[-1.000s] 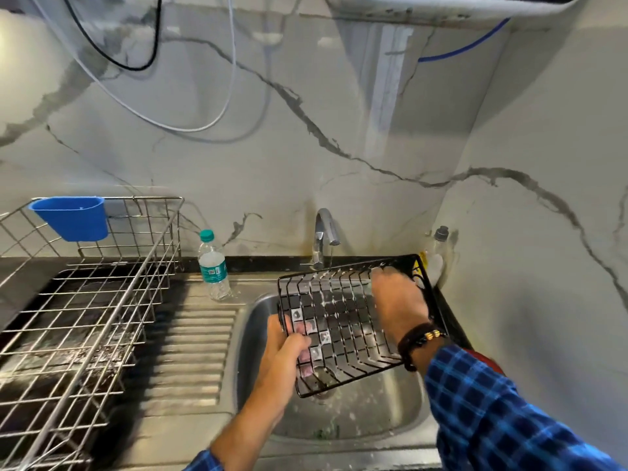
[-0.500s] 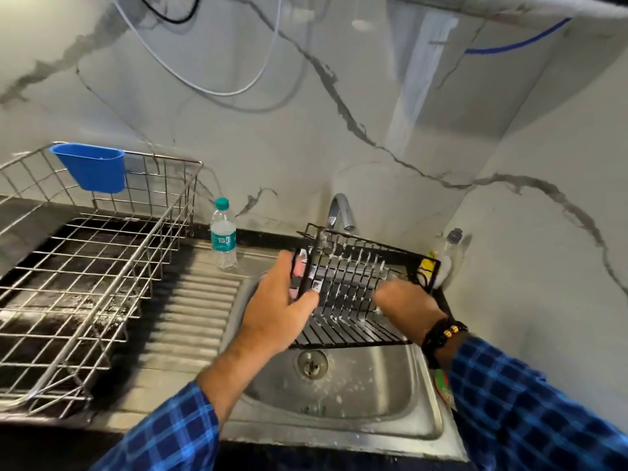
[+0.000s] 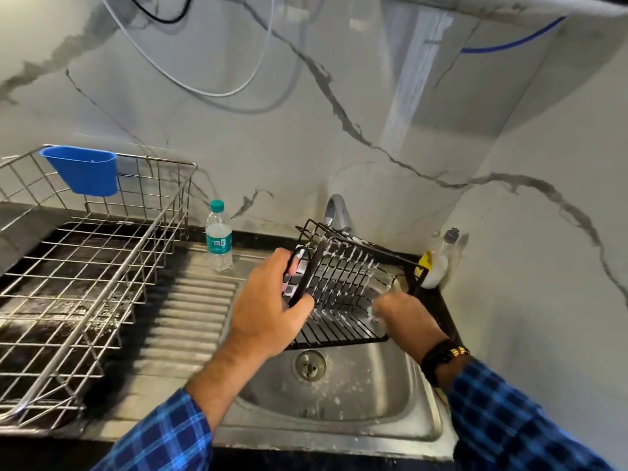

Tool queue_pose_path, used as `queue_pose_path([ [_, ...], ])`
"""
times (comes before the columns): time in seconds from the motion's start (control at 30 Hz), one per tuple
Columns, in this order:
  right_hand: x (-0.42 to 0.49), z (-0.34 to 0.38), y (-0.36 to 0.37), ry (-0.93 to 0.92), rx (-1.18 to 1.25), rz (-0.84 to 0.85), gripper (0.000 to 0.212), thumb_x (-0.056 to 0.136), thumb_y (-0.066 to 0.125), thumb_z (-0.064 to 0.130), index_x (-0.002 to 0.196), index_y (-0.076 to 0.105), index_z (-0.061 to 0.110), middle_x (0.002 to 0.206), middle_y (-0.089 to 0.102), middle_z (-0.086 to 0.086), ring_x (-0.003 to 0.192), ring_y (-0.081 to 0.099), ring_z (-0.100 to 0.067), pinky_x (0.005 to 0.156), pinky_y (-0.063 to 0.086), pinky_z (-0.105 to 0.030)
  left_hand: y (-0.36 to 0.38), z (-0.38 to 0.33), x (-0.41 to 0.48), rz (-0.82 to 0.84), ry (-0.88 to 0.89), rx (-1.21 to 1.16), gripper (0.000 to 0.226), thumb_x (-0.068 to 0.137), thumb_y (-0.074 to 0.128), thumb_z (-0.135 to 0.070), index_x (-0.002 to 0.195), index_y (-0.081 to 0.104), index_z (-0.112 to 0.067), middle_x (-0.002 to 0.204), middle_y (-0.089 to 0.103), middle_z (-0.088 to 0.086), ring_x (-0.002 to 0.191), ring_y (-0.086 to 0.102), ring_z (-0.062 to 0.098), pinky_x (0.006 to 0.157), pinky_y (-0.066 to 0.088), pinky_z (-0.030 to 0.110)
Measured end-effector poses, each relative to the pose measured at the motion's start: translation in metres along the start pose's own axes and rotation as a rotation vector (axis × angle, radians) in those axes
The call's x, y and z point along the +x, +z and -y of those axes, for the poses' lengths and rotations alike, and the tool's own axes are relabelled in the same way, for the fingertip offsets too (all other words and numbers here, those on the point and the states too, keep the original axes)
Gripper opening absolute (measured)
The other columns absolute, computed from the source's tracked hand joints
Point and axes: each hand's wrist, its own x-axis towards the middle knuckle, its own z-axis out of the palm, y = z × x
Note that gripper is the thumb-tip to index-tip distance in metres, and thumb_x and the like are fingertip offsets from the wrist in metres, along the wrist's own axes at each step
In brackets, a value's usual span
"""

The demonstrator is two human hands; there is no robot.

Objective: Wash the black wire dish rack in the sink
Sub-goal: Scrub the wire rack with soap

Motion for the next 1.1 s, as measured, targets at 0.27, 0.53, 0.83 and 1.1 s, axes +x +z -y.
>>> queue_pose_path([
  [0.27,-0.006,0.004,-0.013,0.18,0.481,0.076,0.006,0.091,0.07,0.024,0.091,0.074,0.019,0.086,0.068,0.008,0.073,0.058,0.005,0.063,0.039,-0.004,0.001,0.007,-0.001,-0.027,0.023,-0.002,0.025,0.072,0.054,-0.041,0.096,0.047,-0.037,0.084,0.055,-0.017,0.078,0.053,0.006,0.065,0.037,0.023],
  [0.53,0.012,0.075,-0.034,0.139,0.525,-0.004,0.017,0.099,0.057,0.024,0.107,0.072,0.025,0.107,0.071,0.007,0.08,0.057,0.0,0.074,0.045,-0.007,0.011,0.005,0.007,-0.08,0.043,0.025,0.028,0.073,0.058,-0.034,0.099,0.051,-0.027,0.088,0.054,-0.011,0.082,0.054,0.017,0.069,0.047,0.035],
  [0.83,0.005,0.029,-0.04,0.313,0.401,-0.07,0.018,0.101,0.05,0.018,0.11,0.065,0.018,0.106,0.069,-0.001,0.093,0.065,-0.011,0.082,0.052,-0.02,0.008,0.014,-0.004,-0.136,-0.008,-0.295,0.031,0.077,0.061,-0.009,0.107,0.055,-0.019,0.091,0.058,0.0,0.084,0.057,0.025,0.075,0.052,0.041],
  [1.1,0.009,0.119,-0.063,-0.012,0.578,-0.035,0.014,0.092,0.06,0.009,0.099,0.068,0.018,0.094,0.072,-0.003,0.086,0.069,-0.02,0.081,0.059,-0.035,0.019,0.018,-0.002,-0.179,-0.011,-0.355,0.035,0.078,0.057,-0.01,0.112,0.055,-0.012,0.098,0.062,0.0,0.091,0.061,0.023,0.082,0.053,0.035],
])
